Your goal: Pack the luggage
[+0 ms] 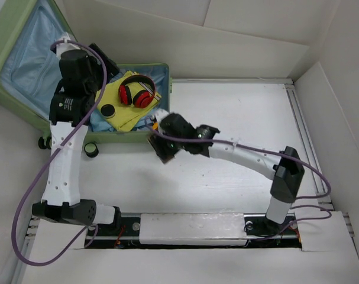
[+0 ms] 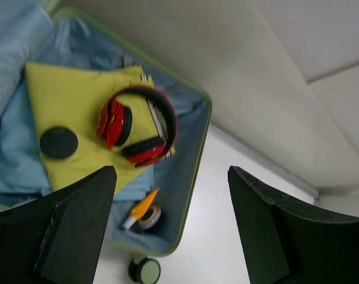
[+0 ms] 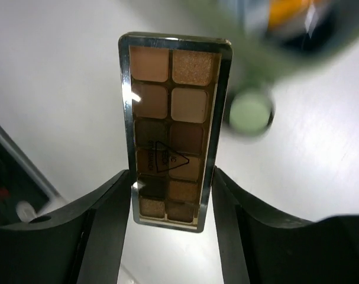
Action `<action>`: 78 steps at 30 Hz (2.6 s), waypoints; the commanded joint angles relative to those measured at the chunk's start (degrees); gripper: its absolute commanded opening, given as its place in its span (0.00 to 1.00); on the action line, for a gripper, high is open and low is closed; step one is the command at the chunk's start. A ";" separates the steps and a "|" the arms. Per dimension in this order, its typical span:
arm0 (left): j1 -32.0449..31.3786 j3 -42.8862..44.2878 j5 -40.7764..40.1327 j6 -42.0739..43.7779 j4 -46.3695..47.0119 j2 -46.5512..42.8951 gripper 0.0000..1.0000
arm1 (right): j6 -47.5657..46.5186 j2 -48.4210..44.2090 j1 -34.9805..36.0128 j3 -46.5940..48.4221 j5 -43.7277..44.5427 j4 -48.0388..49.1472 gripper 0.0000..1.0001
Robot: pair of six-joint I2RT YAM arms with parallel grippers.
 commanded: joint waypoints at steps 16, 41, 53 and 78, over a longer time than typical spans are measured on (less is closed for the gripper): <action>12.28 1.10 -12.89 -7.67 -8.80 -3.42 0.80 | -1.05 -10.57 -7.41 -2.92 -11.50 18.72 0.91; 27.31 11.20 -35.60 -2.78 -20.95 6.85 0.80 | -8.77 -45.10 -4.68 -32.32 -27.60 7.49 0.72; 27.31 24.30 -37.08 -2.66 -21.46 17.75 0.61 | -8.77 -41.93 -4.68 -31.17 -23.65 6.96 0.72; -5.33 9.15 -40.94 -2.58 -12.34 9.59 0.00 | -8.77 -39.82 -4.68 -31.35 -16.88 4.32 0.72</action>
